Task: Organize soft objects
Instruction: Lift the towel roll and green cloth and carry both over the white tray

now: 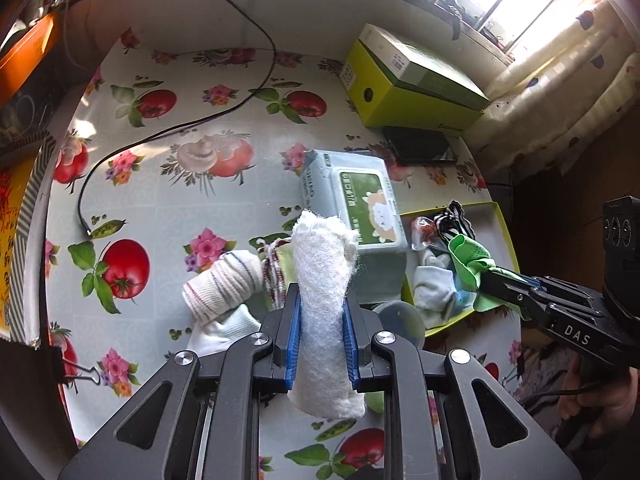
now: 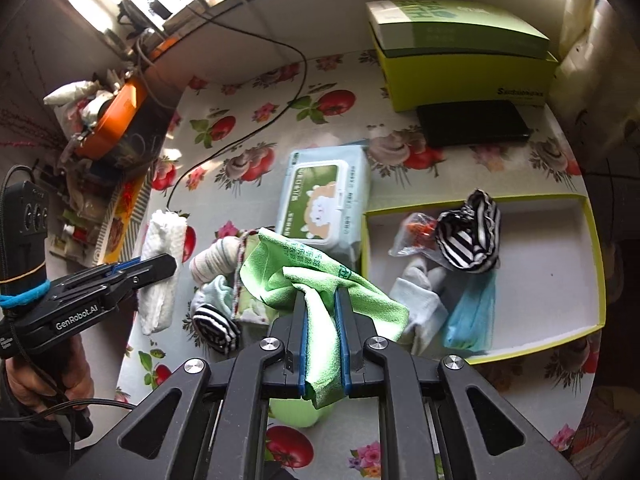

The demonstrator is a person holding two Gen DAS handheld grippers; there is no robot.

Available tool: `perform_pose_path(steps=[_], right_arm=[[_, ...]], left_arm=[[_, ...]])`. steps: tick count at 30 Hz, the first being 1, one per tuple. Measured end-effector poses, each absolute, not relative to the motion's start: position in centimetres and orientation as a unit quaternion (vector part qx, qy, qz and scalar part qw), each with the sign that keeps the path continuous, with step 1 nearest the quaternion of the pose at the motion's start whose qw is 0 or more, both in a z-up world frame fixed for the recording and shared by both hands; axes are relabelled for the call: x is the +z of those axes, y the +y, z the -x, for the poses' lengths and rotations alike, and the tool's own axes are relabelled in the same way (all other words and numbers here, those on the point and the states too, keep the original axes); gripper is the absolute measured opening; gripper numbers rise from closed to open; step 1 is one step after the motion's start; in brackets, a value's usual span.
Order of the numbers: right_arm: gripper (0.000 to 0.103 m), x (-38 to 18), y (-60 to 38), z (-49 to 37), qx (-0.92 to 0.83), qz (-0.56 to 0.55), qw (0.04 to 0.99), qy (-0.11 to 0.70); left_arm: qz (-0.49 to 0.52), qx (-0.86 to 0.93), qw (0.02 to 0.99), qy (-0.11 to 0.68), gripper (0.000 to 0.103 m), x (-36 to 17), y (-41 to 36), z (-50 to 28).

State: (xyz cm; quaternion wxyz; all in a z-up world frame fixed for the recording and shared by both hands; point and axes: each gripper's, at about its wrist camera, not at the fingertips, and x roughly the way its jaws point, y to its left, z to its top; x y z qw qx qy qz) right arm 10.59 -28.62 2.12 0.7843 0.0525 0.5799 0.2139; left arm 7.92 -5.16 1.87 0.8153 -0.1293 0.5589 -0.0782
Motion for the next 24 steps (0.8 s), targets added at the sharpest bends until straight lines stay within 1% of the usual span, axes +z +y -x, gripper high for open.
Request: perform_pose_path(steps=[13,18,24], right_arm=[[0.011,-1.2,-38.7,-12.0,0.113,-0.098,0.796,0.586],[0.011,-2.8,-40.9,-13.1,0.086,-0.106,0.795,0.591],[0.012,-6.1,-41.3,-14.3,0.076,-0.093,0.784,0.610]], left_arm=[[0.078,-0.129,0.811,0.566,0.019,2.5,-11.5,-10.3],[0.064,-0.141,0.808,0.568,0.019,2.6,-13.3,-11.1],[0.049,-0.148,0.807,0.570,0.019,2.6,-14.9,-12.1]])
